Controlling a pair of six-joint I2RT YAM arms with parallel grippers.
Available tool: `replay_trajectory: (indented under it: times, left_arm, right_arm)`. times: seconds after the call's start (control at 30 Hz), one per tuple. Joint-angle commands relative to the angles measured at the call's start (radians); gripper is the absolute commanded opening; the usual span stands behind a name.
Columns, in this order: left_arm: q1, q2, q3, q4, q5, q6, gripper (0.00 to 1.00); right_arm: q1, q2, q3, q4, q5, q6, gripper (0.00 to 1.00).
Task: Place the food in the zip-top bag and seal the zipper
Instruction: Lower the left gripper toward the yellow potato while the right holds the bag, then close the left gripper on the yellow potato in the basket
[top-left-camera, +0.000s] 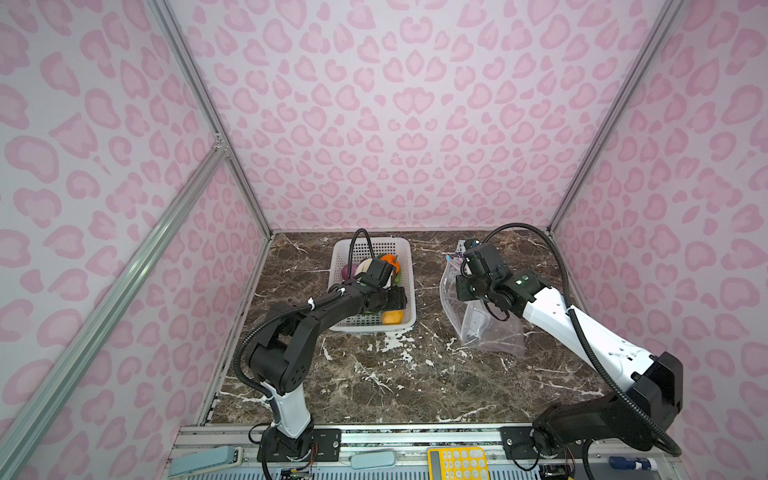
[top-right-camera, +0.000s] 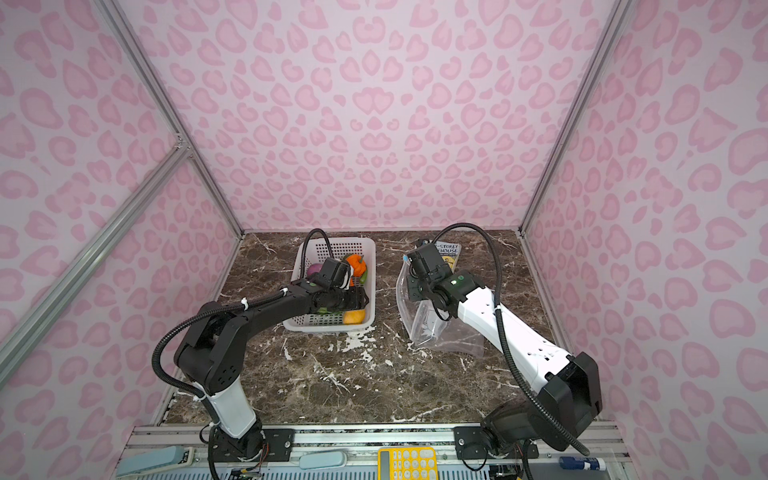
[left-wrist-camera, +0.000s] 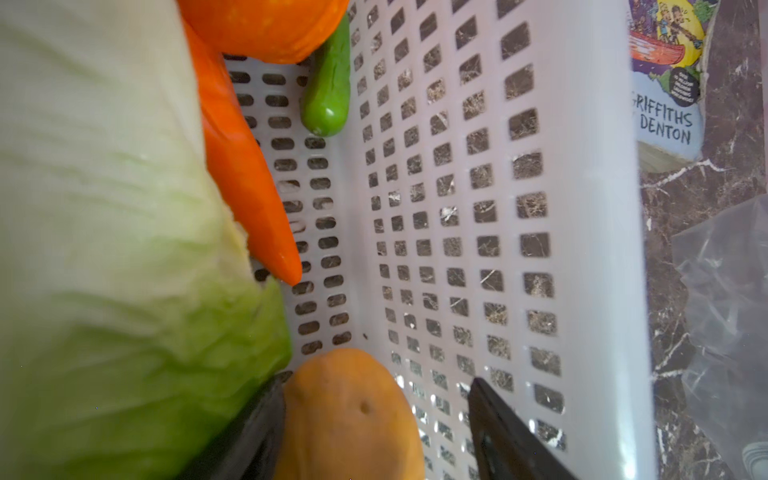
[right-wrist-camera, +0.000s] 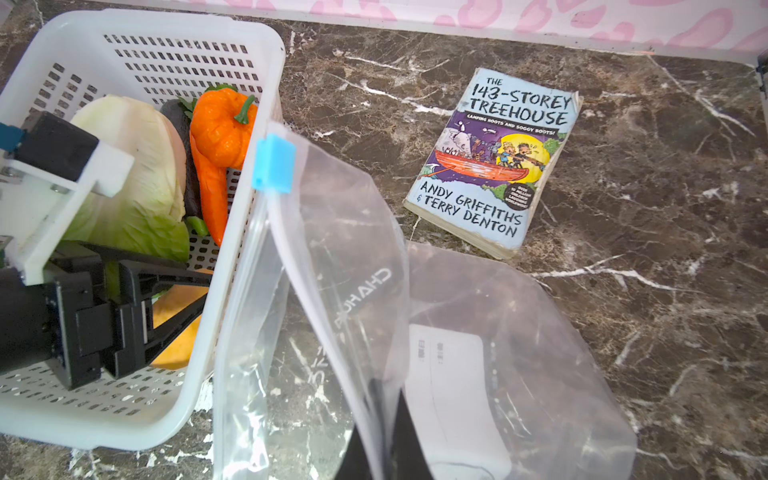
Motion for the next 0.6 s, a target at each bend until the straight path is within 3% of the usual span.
replay_trajectory:
  times: [0.0,0.37,0.57]
  left_arm:
    - [-0.007,-0.004,0.002,-0.06,-0.049,0.019,0.73]
    - [-0.052,-0.042,0.022,-0.218,-0.155,0.087,0.78]
    - [-0.052,-0.048,0.029,-0.316,-0.113,0.13,0.78]
  right_arm:
    - [0.001,-0.006,-0.007,0.005,0.001,0.002,0.0]
    - [0.001,0.001,-0.008,0.007,-0.004,0.001,0.0]
    - [0.0,-0.001,-0.011,0.006,-0.001,0.0,0.0]
